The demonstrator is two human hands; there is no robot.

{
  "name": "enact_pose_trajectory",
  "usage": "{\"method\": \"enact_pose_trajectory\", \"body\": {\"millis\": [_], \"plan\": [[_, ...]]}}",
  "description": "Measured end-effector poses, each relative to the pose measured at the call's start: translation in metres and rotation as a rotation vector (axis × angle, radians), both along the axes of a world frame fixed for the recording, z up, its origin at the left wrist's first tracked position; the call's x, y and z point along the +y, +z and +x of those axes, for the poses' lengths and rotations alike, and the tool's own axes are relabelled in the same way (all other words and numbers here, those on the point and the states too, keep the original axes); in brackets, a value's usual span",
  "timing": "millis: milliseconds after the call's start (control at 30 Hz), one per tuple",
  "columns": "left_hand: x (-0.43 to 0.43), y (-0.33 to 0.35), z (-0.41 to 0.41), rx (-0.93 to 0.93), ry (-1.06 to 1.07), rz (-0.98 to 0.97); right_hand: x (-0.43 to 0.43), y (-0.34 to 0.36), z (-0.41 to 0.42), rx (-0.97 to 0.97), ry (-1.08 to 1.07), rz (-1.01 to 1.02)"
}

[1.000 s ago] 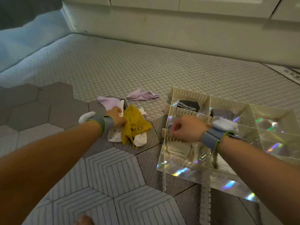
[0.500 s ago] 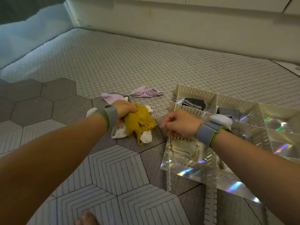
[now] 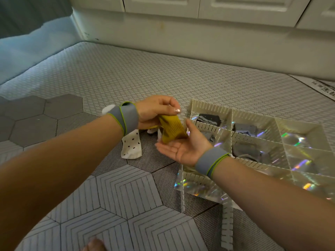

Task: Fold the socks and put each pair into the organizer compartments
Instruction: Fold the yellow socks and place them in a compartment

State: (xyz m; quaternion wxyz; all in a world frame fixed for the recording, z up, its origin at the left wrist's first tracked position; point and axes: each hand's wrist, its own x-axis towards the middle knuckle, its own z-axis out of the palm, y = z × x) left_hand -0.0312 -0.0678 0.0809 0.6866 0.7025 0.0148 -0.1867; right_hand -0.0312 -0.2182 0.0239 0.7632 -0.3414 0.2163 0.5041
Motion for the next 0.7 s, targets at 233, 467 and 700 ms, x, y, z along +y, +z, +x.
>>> {"method": "enact_pose_trajectory", "body": {"millis": [233,467,700], "plan": [[0.007,-0.009,-0.009,0.208,-0.193,0.194,-0.011,0.015,0.010,-0.120,-0.135,-0.133],[0.022,-0.048,0.004,0.136,0.165,0.676,-0.020,0.005,0.014,-0.265,-0.083,-0.273],[0.018,-0.083,0.013,-0.041,-0.175,1.236,-0.020,-0.001,0.018,-0.270,-0.086,-0.364]]}}
